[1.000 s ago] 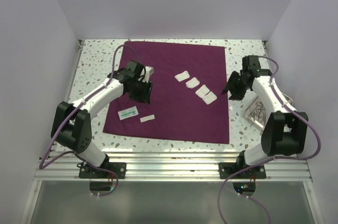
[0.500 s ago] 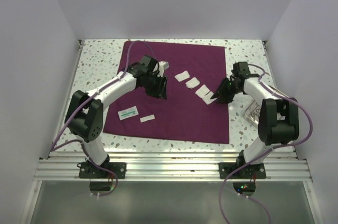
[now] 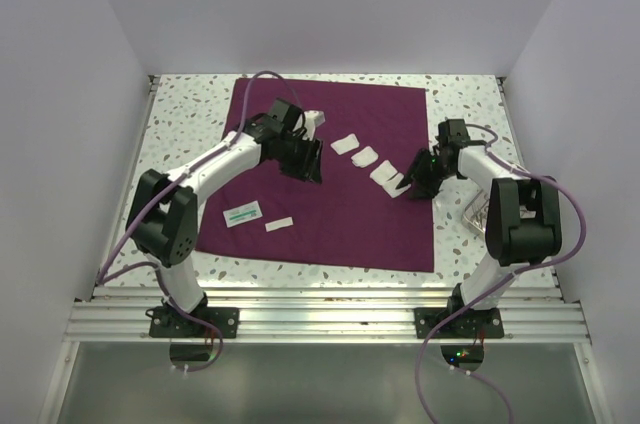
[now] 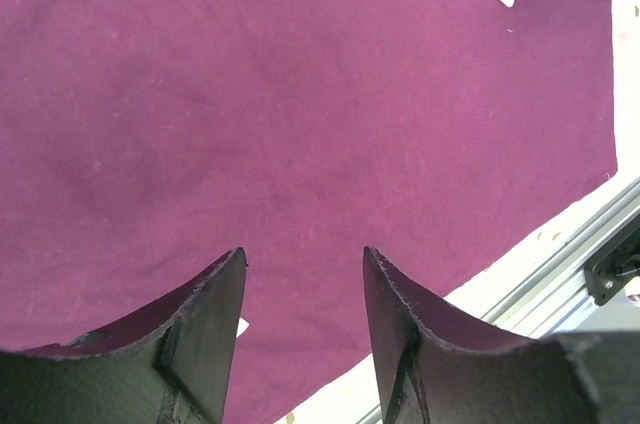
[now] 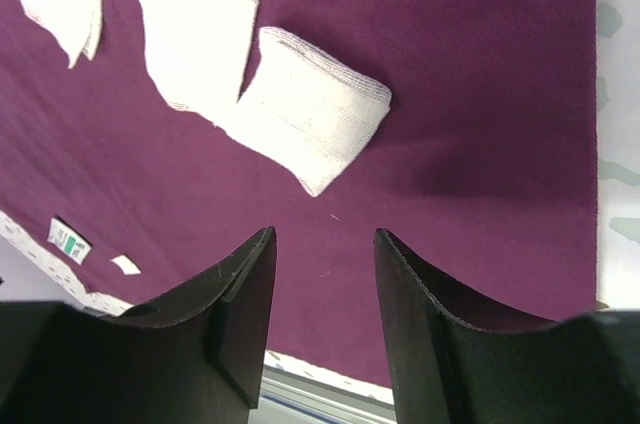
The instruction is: Prepare the surgical pack
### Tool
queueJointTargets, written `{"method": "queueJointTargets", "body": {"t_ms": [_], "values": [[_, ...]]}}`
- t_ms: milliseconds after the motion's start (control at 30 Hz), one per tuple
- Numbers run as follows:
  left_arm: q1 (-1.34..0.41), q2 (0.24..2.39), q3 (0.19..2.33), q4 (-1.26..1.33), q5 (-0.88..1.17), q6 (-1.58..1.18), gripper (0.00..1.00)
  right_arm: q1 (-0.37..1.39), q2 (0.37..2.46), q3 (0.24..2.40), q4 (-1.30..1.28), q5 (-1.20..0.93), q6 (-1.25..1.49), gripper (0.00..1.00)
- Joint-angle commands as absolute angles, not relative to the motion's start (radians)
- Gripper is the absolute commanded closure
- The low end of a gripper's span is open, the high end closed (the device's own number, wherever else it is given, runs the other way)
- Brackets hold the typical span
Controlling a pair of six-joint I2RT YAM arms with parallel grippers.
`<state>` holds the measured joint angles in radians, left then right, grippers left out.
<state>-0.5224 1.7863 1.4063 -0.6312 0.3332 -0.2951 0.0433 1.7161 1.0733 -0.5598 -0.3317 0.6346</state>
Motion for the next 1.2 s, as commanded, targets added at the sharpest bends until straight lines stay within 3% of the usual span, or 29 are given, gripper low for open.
{"method": "queueJointTargets", "body": {"t_ms": [0, 333, 733, 1167], "values": [[-0.564, 1.798, 1.472, -0.612, 0.313, -0.252, 0.45, 0.041, 1.695, 1.109, -0.594, -0.298, 0.608, 0.52], [-0.603, 1.931, 1.673, -0.614, 0.25, -0.256, 0.45, 0.041, 1.697, 1.12, -0.612, -0.281, 0.591, 0.49], [-0.64, 2.118, 1.816, -0.462, 0.031, -0.221, 0.43, 0.041, 1.579, 1.104, -0.727, -0.241, 0.528, 0.48], [-0.646, 2.368, 2.057, -0.384, -0.162, 0.052, 0.44, 0.041, 1.5, 1.112, -0.811, -0.294, 0.482, 0.48]]}}
